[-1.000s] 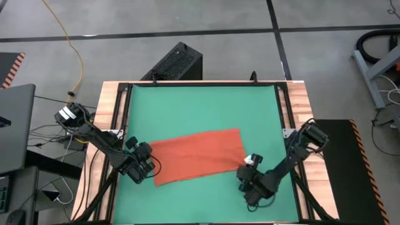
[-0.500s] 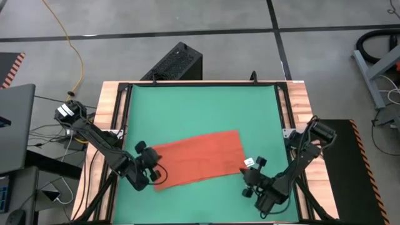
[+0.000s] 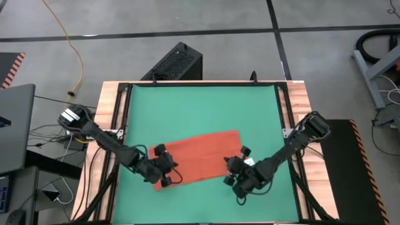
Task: Roll towel
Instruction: Fold the orange towel
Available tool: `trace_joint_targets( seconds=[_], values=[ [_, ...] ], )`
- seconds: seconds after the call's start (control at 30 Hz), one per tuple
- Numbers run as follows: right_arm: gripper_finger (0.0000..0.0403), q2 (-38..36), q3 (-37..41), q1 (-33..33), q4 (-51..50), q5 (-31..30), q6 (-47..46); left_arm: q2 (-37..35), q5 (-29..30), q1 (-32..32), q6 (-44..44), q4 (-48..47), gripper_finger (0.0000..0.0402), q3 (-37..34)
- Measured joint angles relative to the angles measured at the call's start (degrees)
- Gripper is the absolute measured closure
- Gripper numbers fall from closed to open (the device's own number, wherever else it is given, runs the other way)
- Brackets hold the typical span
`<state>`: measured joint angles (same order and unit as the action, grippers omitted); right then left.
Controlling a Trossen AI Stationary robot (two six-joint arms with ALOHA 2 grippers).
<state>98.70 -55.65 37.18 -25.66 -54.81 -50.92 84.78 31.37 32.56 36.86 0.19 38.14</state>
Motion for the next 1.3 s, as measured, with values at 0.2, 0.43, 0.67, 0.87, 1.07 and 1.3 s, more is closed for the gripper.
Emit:
trace_joint_targets(
  seconds=[0.2, 0.43, 0.67, 0.87, 1.07, 1.3],
  values=[
    [0.0382, 0.00, 3.55, -3.11, 10.85, 5.65, 7.85, 7.82, -4.22, 0.34, 2.85, 1.23, 0.0402, -0.10],
    [0.0382, 0.00, 8.10, -3.21, 14.90, 15.02, 5.48, 9.90, -8.62, 2.26, 5.70, 0.40, 0.0402, 0.01],
    [0.0382, -0.04, 10.07, -0.29, 14.67, 21.94, 4.41, 8.45, -11.16, 2.82, 5.54, -4.71, 0.0402, -0.01],
    [0.0382, -0.13, 10.07, 2.45, 13.04, 22.15, 5.21, 3.56, -7.11, 2.59, -1.00, -0.48, 0.0402, 0.96],
    [0.0382, 0.02, 10.16, 5.89, 15.14, 18.50, 6.59, -4.87, 6.36, 1.29, -16.32, 2.16, 0.0402, 2.67],
    [0.0382, 0.02, 10.14, 7.46, 19.57, 14.24, 7.89, -4.30, -7.08, -11.75, -28.23, 9.27, 0.0401, 1.93]
  ],
)
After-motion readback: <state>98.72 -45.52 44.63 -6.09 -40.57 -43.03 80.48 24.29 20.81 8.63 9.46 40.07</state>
